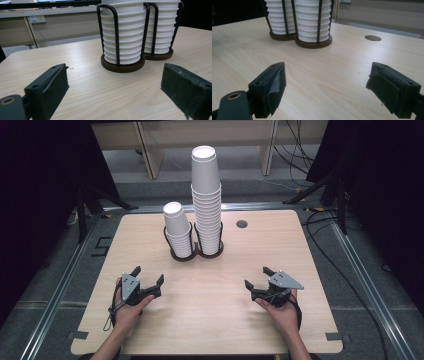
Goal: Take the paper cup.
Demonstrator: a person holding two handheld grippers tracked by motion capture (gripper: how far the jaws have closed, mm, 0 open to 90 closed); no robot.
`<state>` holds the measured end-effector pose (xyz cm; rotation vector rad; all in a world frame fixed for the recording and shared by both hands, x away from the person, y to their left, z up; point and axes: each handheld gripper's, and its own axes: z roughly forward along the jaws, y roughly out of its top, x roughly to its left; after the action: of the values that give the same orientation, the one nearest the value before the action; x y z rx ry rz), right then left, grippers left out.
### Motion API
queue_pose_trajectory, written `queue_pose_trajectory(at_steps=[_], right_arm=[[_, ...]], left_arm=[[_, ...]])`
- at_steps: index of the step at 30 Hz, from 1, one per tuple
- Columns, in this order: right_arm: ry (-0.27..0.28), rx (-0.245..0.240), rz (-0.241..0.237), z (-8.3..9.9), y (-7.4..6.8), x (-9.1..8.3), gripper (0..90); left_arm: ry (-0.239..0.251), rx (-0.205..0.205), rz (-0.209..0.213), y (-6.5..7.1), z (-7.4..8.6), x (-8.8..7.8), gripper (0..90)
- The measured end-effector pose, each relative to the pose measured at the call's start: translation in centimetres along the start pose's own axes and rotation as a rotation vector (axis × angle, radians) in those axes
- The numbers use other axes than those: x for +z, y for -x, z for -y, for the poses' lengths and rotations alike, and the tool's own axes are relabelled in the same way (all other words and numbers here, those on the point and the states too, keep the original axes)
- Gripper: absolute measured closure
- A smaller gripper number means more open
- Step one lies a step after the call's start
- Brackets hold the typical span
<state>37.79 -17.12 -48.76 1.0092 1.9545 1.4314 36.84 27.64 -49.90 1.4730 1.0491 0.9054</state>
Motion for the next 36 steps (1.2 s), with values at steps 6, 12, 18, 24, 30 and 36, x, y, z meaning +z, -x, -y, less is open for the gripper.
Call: queue_pose_trajectory(at_steps=[6,12,18,24,30,36], right_arm=[[0.025,-0.006,0.014,0.1,0.1,0.1,15.0],[0.013,0.015,-0.005,0.1,0.0,0.1,15.0],[-0.005,-0.001,-0.014,-0.2,0.2,0.2,15.3],[0.066,0.011,-0.051,-3.5,-0.3,0.5,15.2],[0.138,-0.026,-0.093,-10.5,-0.7,2.3,15.3],[0.182,-0.053,-0.101,-14.9,-0.5,3.9,15.4]], left_arm=[[0.003,0.016,0.003,0.0,0.0,-0.1,7.5],[0.009,0.014,0.003,0.1,0.0,-0.1,7.4],[-0.033,0.014,0.039,0.3,-0.3,0.0,7.5],[0.005,0.048,0.131,1.5,-2.7,1.2,7.9],[0.032,0.08,0.219,2.8,-7.2,3.4,7.5],[0.086,0.101,0.271,4.2,-11.4,5.8,8.1]])
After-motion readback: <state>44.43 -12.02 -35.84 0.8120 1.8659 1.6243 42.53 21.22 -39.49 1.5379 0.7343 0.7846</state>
